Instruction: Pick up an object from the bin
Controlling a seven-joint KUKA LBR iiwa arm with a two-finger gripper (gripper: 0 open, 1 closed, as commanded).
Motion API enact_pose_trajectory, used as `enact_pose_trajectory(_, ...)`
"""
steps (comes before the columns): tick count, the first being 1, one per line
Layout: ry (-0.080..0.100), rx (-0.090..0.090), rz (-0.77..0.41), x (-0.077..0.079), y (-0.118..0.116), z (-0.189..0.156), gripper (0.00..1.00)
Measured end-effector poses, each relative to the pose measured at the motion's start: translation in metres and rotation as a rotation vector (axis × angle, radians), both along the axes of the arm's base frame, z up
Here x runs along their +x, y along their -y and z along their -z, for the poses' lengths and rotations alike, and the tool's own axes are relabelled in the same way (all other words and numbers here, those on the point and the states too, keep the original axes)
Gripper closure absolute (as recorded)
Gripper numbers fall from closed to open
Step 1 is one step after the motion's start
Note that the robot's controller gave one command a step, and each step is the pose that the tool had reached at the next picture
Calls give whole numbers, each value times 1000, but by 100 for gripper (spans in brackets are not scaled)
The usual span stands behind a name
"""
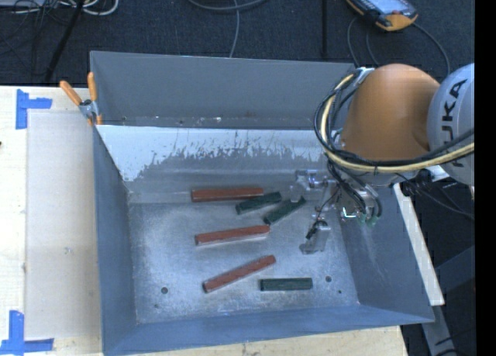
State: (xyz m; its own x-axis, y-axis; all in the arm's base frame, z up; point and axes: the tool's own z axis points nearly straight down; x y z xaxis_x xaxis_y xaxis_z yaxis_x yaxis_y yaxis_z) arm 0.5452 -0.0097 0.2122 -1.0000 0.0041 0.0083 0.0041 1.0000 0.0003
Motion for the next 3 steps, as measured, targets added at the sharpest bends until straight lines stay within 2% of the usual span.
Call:
enact_pose_trajectory(1,7,0,0,2,0,-4,0)
enact_pose_trajectory(2,16,-1,-9,16,4,42,0)
enact_pose_trajectory(3,11,0,-110,53,5,86,0)
